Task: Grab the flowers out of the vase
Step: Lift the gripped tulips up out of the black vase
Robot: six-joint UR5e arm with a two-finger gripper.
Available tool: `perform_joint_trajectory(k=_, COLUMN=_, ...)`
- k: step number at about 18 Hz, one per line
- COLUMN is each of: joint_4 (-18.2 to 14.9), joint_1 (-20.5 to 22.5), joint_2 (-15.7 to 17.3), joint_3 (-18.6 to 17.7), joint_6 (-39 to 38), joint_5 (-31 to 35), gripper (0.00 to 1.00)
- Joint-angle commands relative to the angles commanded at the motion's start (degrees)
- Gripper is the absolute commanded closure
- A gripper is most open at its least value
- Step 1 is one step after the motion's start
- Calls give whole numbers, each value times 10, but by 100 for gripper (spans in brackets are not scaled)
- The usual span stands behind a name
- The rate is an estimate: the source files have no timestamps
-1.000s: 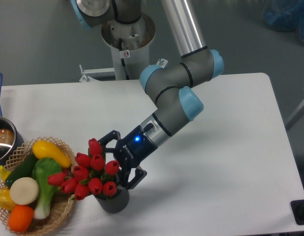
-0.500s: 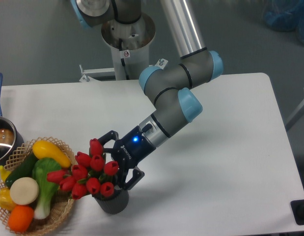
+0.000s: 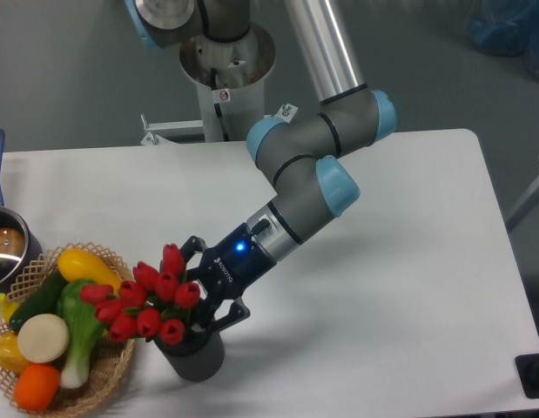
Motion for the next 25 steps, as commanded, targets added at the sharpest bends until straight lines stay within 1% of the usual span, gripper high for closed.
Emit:
perform_joint_trajectory(k=1, joint_4=0, joint_1=0, joint_2=-2, joint_3=0, joint_6=0, joint_5=0, gripper=53)
perform_joint_trajectory(k=4, joint_4=0, joint_1=0, joint_2=-4, joint_3=4, joint_6=0, joint_5=0, gripper=57)
perform_joint_trajectory(k=6, joint_4=0, joint_1=0, joint_2=-4, joint_3=4, joint_6=0, joint_5=0, gripper=58)
perform_joint_trajectory(k=7, joint_4=0, joint_1=0, joint_2=-4, joint_3=4, joint_6=0, joint_5=0, gripper=62)
perform_joint_trajectory(k=8, joint_4=0, joint_1=1, joint_2=-4, joint_3=4, joint_6=0, joint_5=0, gripper=63)
perform_joint_trajectory(k=17, joint_4=0, joint_1=5, joint_2=-4, joint_3=9, joint_6=-1, joint_5=-16, gripper=64)
perform_joint_trajectory(k=23, joint_4=0, joint_1=9, joint_2=3, joint_3=7, joint_6=-6, joint_5=-36, gripper=64)
perform_joint_trajectory(k=25, joint_4=-1, joint_1=10, joint_2=14, joint_3=3, joint_6=-9, joint_5=-37, gripper=64)
